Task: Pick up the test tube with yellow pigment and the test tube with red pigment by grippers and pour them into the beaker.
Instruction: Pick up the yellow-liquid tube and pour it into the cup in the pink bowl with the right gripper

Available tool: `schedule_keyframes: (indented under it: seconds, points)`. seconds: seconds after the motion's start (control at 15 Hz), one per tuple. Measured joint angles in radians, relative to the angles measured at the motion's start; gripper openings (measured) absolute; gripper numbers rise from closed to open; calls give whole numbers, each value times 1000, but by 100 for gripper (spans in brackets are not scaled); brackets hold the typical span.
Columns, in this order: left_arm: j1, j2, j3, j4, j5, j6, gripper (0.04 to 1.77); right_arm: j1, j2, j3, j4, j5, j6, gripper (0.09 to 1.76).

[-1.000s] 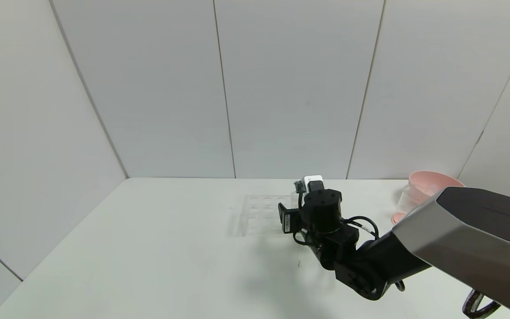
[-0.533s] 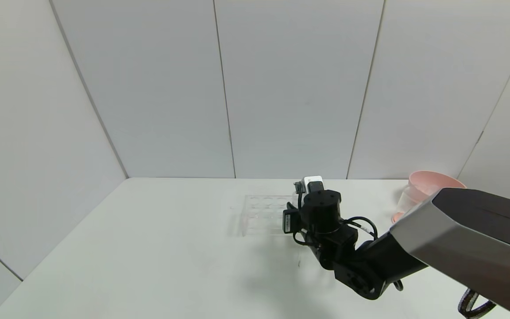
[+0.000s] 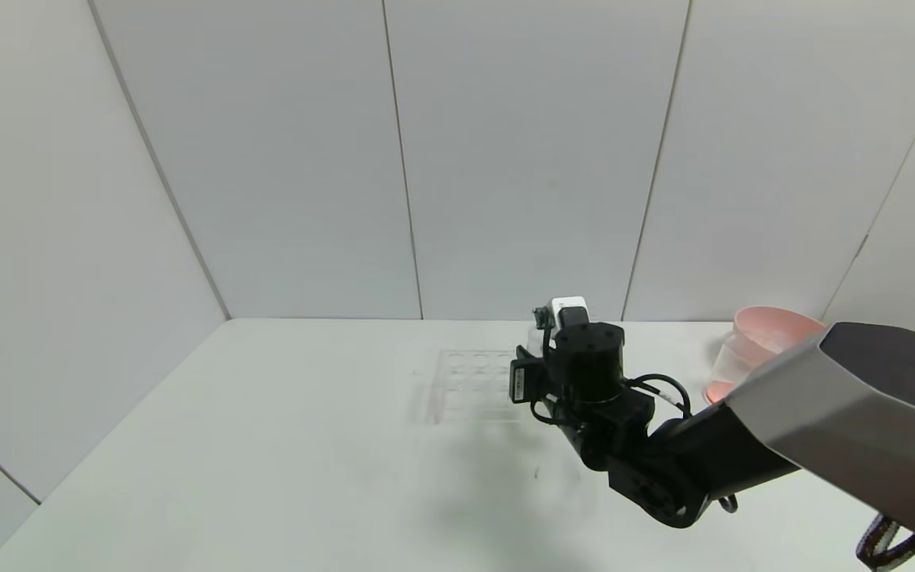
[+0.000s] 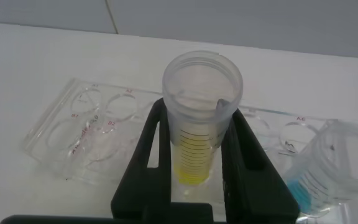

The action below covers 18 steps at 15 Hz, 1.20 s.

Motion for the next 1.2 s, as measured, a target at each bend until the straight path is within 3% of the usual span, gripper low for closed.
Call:
schedule_keyframes:
  seconds: [0.4, 0.67, 0.87, 1.2]
  points:
    - [0, 0, 0, 0, 0, 0, 176, -28, -112, 3, 3, 29, -51, 52]
    - [0, 0, 0, 0, 0, 0, 176, -114, -236, 13, 103, 89, -58, 52]
    - [0, 0, 0, 0, 0, 0, 176, -272, -323, 40, 135, 203, -67, 52]
    - [0, 0, 0, 0, 0, 0, 176, -669, -413, 123, 134, 632, -144, 52]
